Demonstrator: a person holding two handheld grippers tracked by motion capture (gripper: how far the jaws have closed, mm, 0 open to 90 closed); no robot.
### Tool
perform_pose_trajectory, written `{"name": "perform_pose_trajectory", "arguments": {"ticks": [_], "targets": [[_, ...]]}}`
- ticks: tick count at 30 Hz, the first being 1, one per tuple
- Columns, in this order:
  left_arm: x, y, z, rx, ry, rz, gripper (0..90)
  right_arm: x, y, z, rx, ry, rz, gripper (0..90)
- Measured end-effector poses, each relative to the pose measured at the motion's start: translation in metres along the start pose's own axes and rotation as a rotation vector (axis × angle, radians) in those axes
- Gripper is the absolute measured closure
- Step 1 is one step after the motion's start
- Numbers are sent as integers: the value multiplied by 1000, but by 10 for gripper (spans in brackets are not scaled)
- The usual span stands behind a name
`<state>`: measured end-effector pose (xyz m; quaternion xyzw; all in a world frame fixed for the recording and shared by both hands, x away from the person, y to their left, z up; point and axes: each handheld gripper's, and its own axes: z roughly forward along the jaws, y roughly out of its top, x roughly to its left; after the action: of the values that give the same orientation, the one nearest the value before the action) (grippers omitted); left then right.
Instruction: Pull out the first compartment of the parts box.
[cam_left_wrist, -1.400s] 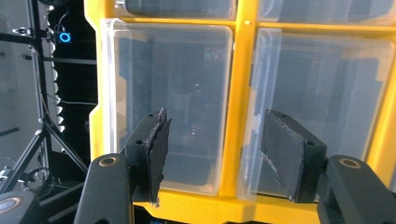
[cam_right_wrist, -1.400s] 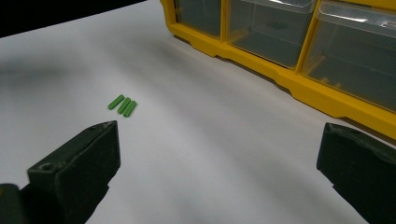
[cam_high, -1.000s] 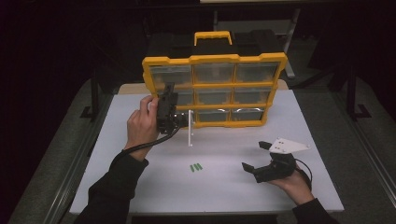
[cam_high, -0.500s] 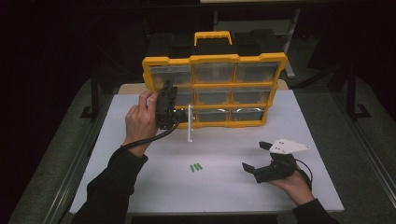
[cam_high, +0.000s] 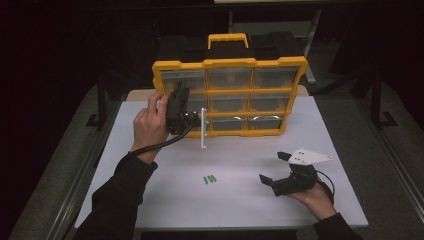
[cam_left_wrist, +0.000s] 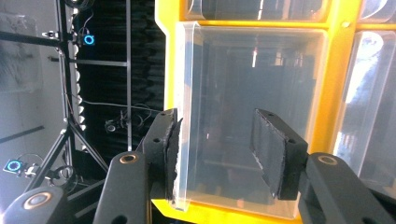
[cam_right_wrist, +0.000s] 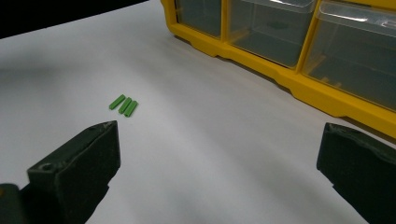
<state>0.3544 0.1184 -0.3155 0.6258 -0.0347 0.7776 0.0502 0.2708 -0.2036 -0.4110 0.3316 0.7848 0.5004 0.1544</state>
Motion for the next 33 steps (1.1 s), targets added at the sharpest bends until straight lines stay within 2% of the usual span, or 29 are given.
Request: {"name": "perform_pose_trajectory", "arguments": {"ticks": [14, 25, 30, 33], "targets": [[8, -1, 5, 7, 20, 8, 566, 0, 0, 0, -2, 0, 1, 0], [15, 0, 11, 14, 22, 13, 591, -1, 0, -1, -4, -2, 1, 0], [17, 1, 12, 29, 19, 30, 602, -1, 0, -1, -6, -1, 4, 0], [19, 0, 14, 20, 21, 22, 613, -1, 0, -2, -6, -1, 4, 0]]}}
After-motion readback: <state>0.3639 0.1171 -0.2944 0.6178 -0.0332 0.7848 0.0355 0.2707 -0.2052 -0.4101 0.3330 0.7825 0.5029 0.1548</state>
